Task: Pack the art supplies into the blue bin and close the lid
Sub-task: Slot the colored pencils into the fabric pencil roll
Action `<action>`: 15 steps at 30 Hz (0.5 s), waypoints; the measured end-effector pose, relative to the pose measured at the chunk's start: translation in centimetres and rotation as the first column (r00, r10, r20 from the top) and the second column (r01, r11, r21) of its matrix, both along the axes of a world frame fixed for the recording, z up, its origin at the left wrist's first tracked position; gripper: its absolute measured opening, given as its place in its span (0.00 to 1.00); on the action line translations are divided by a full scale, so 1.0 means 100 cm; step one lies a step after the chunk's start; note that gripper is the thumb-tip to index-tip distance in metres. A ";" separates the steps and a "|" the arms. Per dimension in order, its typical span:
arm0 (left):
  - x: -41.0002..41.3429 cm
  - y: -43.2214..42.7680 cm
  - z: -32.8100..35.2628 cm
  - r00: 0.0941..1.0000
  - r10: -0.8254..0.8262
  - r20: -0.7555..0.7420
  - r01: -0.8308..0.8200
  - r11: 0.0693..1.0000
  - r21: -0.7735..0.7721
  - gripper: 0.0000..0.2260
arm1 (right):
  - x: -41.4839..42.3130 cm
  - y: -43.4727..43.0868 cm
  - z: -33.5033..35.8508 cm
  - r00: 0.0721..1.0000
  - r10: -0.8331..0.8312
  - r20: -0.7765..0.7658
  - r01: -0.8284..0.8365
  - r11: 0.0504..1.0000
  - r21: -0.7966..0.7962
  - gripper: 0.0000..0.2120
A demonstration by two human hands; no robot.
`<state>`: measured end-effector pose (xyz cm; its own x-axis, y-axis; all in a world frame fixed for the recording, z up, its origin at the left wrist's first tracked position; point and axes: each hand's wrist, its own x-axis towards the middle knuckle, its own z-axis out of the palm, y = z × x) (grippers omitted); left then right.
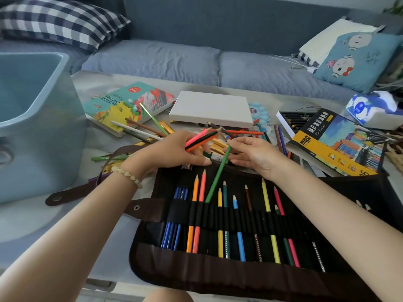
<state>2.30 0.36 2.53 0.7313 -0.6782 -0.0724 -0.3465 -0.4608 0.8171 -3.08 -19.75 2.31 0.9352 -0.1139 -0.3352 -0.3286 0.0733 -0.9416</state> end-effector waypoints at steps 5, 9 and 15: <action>-0.005 -0.002 0.006 1.000 -0.019 0.019 0.020 0.997 -0.070 0.11 | 0.007 0.013 0.006 0.983 0.156 -0.098 -0.169 0.975 -0.142 0.08; -0.003 0.000 -0.005 0.999 0.037 -0.021 -0.038 0.997 -0.061 0.17 | 0.005 0.018 0.007 0.965 0.221 -0.144 -0.256 0.915 -0.311 0.10; 0.000 0.003 -0.013 0.994 0.091 -0.068 -0.093 0.995 -0.032 0.17 | -0.004 0.020 0.005 0.960 0.253 -0.122 -0.275 0.937 -0.214 0.06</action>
